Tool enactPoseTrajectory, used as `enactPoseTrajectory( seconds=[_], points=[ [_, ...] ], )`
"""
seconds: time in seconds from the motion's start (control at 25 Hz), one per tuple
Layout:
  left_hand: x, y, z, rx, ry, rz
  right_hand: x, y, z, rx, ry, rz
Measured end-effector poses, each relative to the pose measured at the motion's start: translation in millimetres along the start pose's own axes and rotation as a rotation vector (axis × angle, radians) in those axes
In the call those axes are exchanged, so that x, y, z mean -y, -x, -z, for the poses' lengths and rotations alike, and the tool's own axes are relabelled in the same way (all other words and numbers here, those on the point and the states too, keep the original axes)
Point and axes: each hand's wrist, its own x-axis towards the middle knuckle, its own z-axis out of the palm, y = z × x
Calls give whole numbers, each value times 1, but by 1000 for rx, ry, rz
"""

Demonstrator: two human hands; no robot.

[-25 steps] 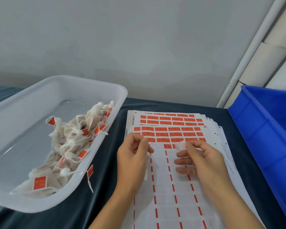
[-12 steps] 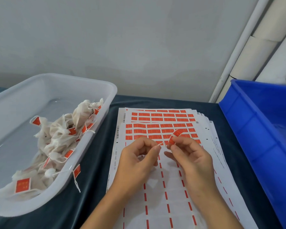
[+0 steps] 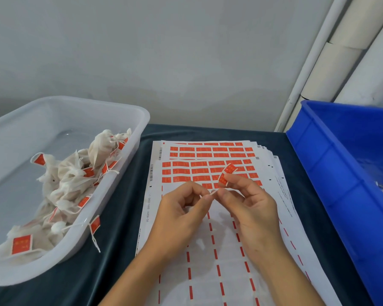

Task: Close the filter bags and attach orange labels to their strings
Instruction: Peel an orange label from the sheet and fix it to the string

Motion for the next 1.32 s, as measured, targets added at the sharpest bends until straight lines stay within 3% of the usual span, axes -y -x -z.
enactPoseTrajectory(
  seconds=[1.32],
  points=[
    [0, -5, 0, 0, -86, 121, -1, -4, 8, -159, -39, -20]
  ],
)
